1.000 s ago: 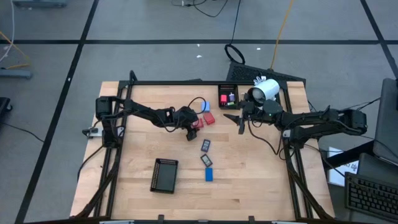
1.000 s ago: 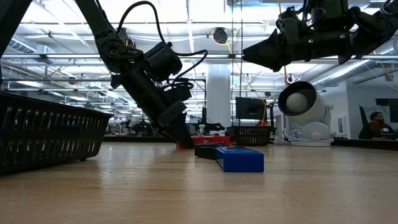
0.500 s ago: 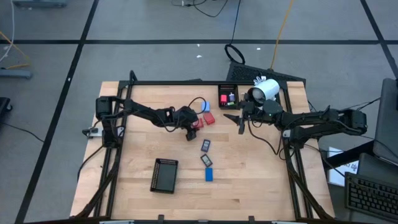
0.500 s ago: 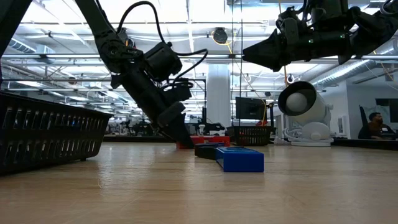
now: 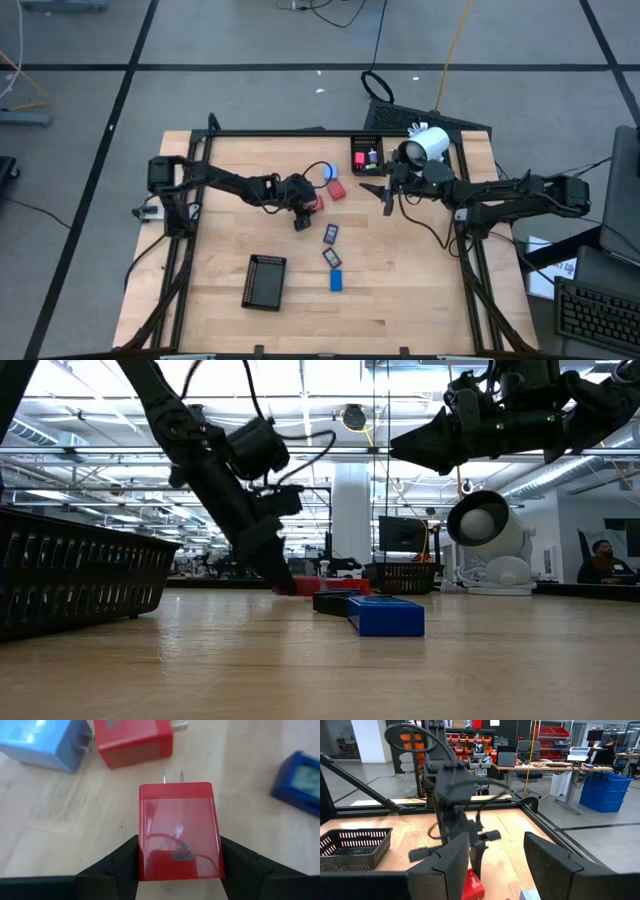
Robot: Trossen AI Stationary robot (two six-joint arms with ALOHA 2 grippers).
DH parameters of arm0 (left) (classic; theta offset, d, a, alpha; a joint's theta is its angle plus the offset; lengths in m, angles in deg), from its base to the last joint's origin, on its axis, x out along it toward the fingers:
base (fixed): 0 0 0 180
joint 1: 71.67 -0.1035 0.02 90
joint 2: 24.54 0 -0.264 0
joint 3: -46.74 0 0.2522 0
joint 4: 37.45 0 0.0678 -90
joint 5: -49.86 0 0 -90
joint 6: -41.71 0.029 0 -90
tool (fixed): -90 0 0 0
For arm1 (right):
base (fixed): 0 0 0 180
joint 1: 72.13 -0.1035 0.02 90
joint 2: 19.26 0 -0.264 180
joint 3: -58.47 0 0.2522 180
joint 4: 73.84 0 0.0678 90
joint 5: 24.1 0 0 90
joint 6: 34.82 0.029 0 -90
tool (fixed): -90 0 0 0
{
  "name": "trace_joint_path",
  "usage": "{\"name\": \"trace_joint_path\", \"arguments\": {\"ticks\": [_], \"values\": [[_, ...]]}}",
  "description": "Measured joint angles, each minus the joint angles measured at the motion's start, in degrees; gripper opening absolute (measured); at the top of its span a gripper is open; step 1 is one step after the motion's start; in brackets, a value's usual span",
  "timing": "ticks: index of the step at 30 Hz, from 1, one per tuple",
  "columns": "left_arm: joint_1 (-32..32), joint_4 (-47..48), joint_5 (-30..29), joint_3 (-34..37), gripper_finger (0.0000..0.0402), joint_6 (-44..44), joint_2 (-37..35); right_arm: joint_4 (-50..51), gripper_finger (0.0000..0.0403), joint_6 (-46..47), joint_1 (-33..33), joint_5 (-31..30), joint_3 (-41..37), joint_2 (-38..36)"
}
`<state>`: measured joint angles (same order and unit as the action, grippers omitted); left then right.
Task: Pick & Place Office items
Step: Put the left red charger adapter into the top black basket
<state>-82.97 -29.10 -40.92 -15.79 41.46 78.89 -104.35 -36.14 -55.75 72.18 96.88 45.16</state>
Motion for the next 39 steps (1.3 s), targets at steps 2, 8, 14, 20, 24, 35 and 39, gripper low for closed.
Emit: {"name": "trace_joint_path", "arguments": {"ticks": [2, 8, 14, 20, 24, 35, 39], "values": [[0.6, -0.1, -1.3, 0.0, 0.0227, 0.1, -1.9, 0.0, 0.0183, 0.0, 0.0, 0.0, 0.0, 0.0], [4.0, -0.7, -7.4, -0.2, 0.0211, 3.6, -8.0, 0.0, 0.0183, 0.0, 0.0, 0.0, 0.0, 0.0], [8.7, -1.7, -20.6, -0.2, 0.0211, 9.2, -11.2, 0.7, 0.0183, 1.0, 0.0, 0.0, 0.0, 0.0], [12.3, -4.9, -28.9, -0.2, 0.0224, 14.8, -11.5, 1.6, 0.0183, 1.1, 0.0, 0.0, 0.0, 0.0], [13.0, -6.2, -31.9, -0.2, 0.0211, 16.8, -11.5, 4.0, 0.0183, 2.1, 0.0, 0.0, 0.0, 0.0], [13.0, -10.1, -27.3, -0.2, 0.0227, 15.6, -11.5, -0.1, 0.0220, -0.7, -3.5, 4.7, 1.8, 8.1], [12.9, -14.2, -20.1, -0.2, 0.0216, 13.8, -11.5, -1.9, 0.0260, -7.7, -6.9, 4.4, 4.0, 12.8]]}}
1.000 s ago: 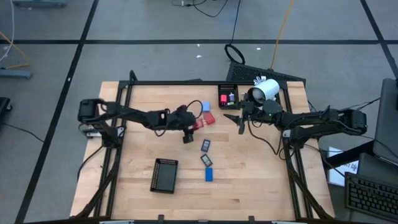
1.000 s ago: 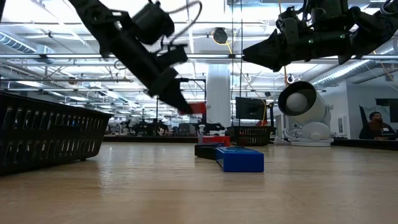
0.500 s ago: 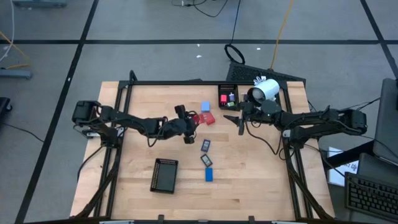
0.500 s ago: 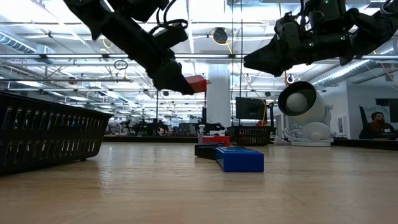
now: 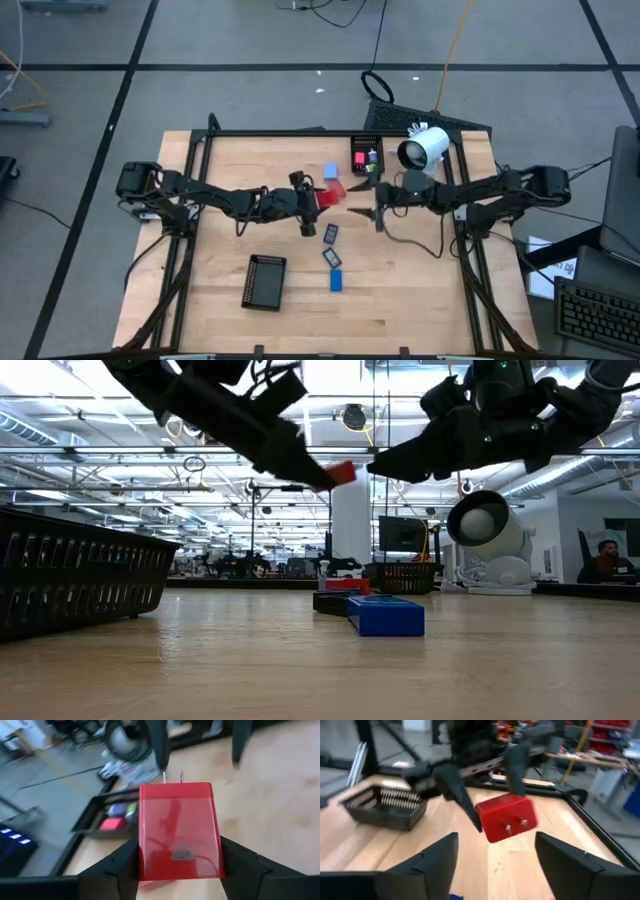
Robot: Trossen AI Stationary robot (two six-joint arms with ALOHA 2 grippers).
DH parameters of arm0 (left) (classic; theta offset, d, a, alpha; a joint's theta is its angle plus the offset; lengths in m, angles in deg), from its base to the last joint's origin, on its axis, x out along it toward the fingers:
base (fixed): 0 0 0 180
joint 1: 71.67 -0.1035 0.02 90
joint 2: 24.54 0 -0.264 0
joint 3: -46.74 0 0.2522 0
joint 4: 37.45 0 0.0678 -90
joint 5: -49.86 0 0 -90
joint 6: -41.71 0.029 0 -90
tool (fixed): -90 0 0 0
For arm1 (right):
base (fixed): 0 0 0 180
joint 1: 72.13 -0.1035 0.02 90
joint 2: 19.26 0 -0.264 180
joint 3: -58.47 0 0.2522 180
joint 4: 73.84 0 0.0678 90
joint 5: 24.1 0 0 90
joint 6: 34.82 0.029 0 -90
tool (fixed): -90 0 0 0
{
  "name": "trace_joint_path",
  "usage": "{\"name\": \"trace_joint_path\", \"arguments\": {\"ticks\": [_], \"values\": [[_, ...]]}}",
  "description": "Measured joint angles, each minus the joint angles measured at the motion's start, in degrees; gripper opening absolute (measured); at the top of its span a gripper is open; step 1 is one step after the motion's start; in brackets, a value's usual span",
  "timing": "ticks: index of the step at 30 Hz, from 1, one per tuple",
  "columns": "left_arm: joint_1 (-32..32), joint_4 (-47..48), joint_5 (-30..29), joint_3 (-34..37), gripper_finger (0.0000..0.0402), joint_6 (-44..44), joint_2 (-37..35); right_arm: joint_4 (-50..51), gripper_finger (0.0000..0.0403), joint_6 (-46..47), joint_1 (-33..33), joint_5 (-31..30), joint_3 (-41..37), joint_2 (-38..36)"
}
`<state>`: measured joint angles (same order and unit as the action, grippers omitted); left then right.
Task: Pick & Place Office items
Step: Put the left red charger adapter into the top black basket
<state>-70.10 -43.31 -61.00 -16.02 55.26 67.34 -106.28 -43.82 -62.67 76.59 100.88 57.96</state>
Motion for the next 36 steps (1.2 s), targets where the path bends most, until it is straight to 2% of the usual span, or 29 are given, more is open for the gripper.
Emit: {"name": "trace_joint_path", "arguments": {"ticks": [6, 12, 22, 28, 36], "values": [[0.0, -1.5, 7.2, 0.0, 0.0211, -3.0, 0.0, -8.1, 0.0311, -3.8, -2.5, -0.2, 1.8, 6.2], [0.0, -1.6, 8.7, 0.0, 0.0229, -3.8, 0.0, -8.8, 0.0321, -3.1, -2.5, -0.1, 4.4, 9.4], [0.0, -1.6, 8.9, 0.0, 0.0211, -5.4, 0.0, -8.1, 0.0270, -3.7, -2.5, 0.0, 5.3, 10.8], [0.1, -1.5, 9.1, 0.0, 0.0245, -5.7, 0.0, -7.6, 0.0207, -3.7, -2.5, 0.1, 5.3, 10.8], [0.1, -1.7, 8.9, -0.1, 0.0256, -6.0, -0.1, -6.8, 0.0206, -3.6, -2.5, 0.0, 5.3, 10.8]]}}
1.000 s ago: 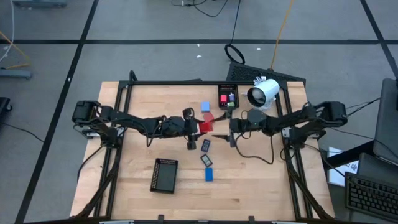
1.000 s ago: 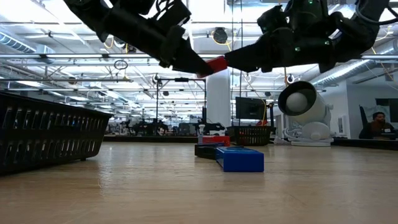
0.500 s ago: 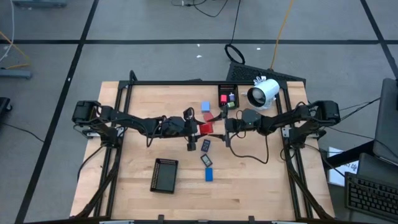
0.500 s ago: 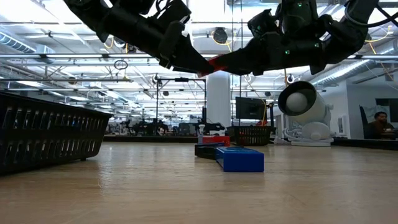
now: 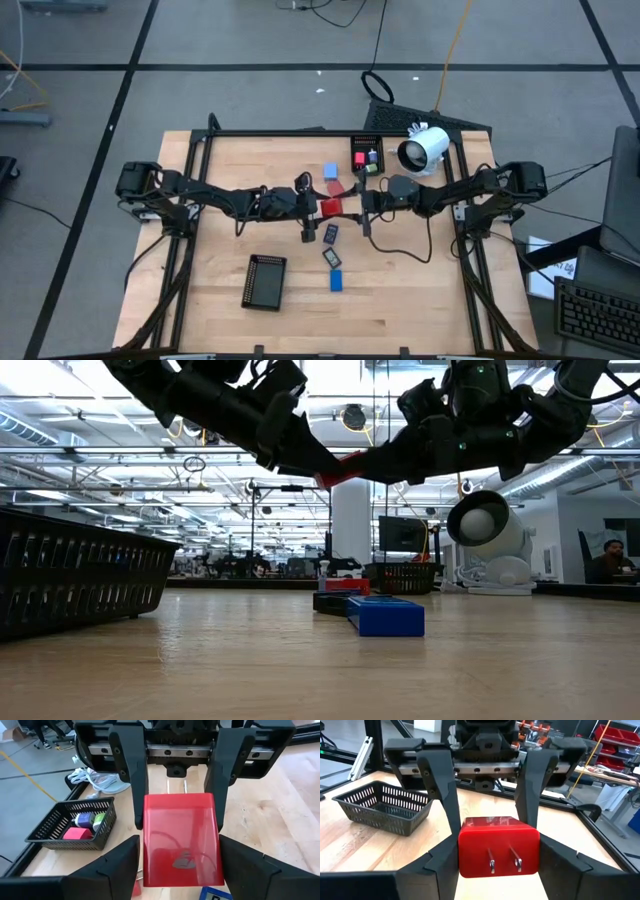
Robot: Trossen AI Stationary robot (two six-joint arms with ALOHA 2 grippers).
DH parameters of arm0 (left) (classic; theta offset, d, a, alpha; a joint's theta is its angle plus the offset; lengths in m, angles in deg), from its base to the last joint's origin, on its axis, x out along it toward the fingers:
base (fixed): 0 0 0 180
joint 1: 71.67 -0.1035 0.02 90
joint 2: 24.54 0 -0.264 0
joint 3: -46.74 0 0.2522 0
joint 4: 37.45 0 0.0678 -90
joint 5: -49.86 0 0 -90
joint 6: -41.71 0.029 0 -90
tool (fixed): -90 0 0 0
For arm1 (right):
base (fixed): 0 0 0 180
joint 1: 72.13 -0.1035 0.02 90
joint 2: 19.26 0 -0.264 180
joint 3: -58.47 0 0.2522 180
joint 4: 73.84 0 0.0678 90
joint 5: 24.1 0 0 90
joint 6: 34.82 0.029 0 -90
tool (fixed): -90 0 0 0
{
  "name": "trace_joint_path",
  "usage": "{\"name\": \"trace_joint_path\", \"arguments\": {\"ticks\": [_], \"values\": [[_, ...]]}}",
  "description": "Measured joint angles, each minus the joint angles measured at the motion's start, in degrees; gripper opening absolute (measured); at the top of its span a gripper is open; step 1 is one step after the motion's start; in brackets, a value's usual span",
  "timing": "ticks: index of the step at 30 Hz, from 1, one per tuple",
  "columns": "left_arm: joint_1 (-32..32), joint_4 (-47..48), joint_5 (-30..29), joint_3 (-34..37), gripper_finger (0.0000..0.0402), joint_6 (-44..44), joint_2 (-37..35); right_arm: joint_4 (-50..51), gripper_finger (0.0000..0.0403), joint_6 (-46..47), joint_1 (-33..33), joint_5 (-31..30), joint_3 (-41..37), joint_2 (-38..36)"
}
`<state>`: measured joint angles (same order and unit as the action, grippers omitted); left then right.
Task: Pick & Place Office items
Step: Put the left red charger adapter into the top black basket
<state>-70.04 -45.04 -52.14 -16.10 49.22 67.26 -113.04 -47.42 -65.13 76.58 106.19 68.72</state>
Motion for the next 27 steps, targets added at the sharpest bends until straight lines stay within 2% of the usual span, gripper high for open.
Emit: {"name": "trace_joint_path", "arguments": {"ticks": [6, 11, 13, 19, 27], "values": [[0.1, 1.2, -4.0, 0.0, 0.0258, 2.5, -2.7, 3.2, 0.0206, 0.0, 0.7, -0.5, 0.1, -2.1], [0.0, 3.8, -5.4, 0.0, 0.0259, 1.2, -6.3, 10.7, 0.0206, 2.3, 2.5, -0.3, -0.1, -6.8], [0.0, 3.5, -5.5, -0.1, 0.0259, -0.1, -6.3, 13.5, 0.0206, 4.3, 3.3, -4.1, -0.1, -9.3], [0.0, 5.0, -5.2, 0.0, 0.0259, -1.7, -6.4, 19.5, 0.0206, 9.2, 5.7, -21.8, -0.1, -12.8], [0.0, 4.0, -5.1, 0.0, 0.0260, -2.1, -6.3, 20.9, 0.0206, 15.9, 10.7, -34.1, 0.0, -9.8]]}}
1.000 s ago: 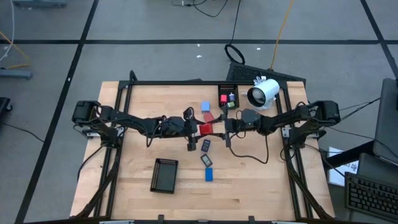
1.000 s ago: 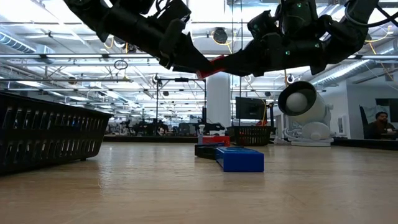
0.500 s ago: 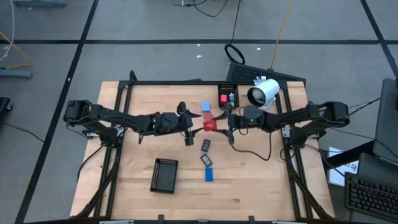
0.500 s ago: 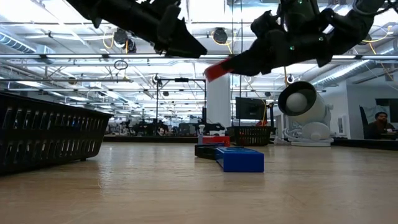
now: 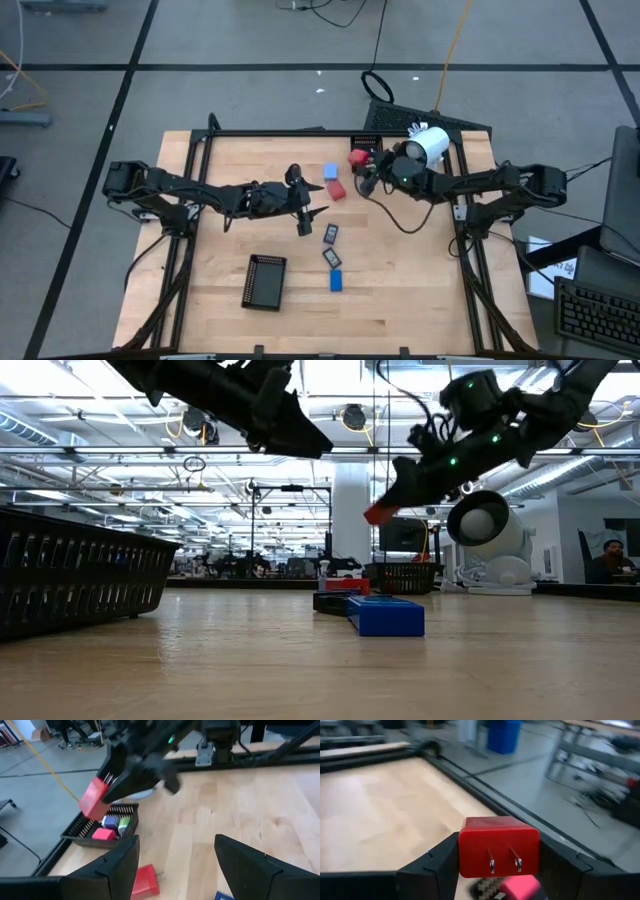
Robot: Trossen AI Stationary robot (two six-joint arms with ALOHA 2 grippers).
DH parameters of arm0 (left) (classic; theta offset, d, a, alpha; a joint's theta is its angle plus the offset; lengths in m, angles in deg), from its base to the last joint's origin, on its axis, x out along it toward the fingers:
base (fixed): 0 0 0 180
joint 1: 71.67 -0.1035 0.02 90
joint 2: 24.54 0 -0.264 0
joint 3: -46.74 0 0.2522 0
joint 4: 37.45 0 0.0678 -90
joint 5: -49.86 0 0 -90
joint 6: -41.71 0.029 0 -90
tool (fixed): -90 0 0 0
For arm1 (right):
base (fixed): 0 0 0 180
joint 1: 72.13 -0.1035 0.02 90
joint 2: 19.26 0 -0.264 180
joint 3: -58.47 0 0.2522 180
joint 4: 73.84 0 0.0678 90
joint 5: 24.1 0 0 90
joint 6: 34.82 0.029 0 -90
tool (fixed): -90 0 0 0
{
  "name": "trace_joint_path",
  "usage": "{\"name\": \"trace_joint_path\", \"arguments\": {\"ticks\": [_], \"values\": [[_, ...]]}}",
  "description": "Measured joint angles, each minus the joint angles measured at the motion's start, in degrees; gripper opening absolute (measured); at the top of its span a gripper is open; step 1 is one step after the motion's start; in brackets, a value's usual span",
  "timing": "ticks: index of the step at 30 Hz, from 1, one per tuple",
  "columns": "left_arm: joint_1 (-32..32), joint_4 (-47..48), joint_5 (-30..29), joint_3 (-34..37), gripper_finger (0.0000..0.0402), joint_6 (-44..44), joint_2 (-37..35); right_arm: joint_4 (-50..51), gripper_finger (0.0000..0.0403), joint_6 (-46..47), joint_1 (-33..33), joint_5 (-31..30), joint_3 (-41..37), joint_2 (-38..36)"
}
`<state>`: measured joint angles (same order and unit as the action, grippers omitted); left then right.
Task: Pick & Place Office items
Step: Put the left red charger adapter into the top black basket
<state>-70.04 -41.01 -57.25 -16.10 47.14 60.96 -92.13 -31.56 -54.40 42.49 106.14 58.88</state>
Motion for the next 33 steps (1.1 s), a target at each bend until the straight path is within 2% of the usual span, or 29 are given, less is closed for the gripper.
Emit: {"name": "trace_joint_path", "arguments": {"ticks": [8, 19, 31, 33], "values": [[0.0, -2.6, 0.1, 0.0, 0.0260, 0.0, 0.0, 12.6, 0.0206, 3.6, 5.1, -0.6, 6.1, 3.9], [-0.1, -2.5, 0.6, 0.0, 0.0260, 0.2, 0.0, 16.3, 0.0206, -0.1, 9.8, -0.6, 14.2, 12.1], [-0.1, -2.3, 0.7, 0.0, 0.0260, 0.1, 0.0, 15.6, 0.0206, -2.3, 13.4, -0.5, 14.7, 18.4], [-0.1, -2.2, 0.7, 0.0, 0.0260, 0.0, 0.0, 15.7, 0.0220, -2.7, 13.5, -0.5, 14.7, 18.4]]}}
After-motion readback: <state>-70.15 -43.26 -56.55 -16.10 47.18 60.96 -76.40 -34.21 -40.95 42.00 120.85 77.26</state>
